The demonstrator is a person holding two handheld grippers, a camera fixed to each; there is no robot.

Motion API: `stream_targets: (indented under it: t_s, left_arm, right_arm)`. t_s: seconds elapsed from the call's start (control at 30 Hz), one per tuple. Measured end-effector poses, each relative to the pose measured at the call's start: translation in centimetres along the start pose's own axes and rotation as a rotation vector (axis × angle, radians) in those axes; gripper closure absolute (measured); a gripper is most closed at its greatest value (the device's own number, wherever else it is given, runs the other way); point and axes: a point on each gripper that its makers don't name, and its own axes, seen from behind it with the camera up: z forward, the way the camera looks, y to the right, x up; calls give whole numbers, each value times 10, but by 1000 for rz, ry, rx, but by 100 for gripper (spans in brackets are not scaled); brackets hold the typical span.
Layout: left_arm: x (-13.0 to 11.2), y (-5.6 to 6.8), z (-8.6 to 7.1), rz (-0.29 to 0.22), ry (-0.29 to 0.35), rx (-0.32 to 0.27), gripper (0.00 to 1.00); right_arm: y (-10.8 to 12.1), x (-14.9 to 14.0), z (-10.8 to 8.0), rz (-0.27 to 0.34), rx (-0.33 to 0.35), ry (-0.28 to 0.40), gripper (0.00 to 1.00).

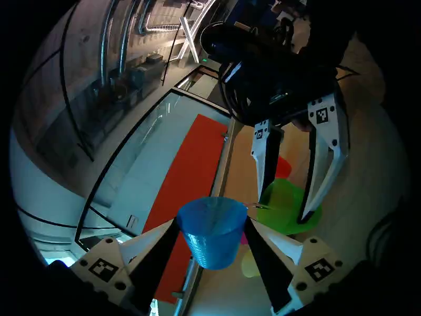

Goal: Pour water

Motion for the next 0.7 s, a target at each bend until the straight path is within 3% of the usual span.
stream_targets:
  t_s: [0.7]
  left_arm:
    - [5, 1, 0, 38, 5, 1, 13]
  right_arm:
    - [0, 1, -1, 0, -2, 5, 6]
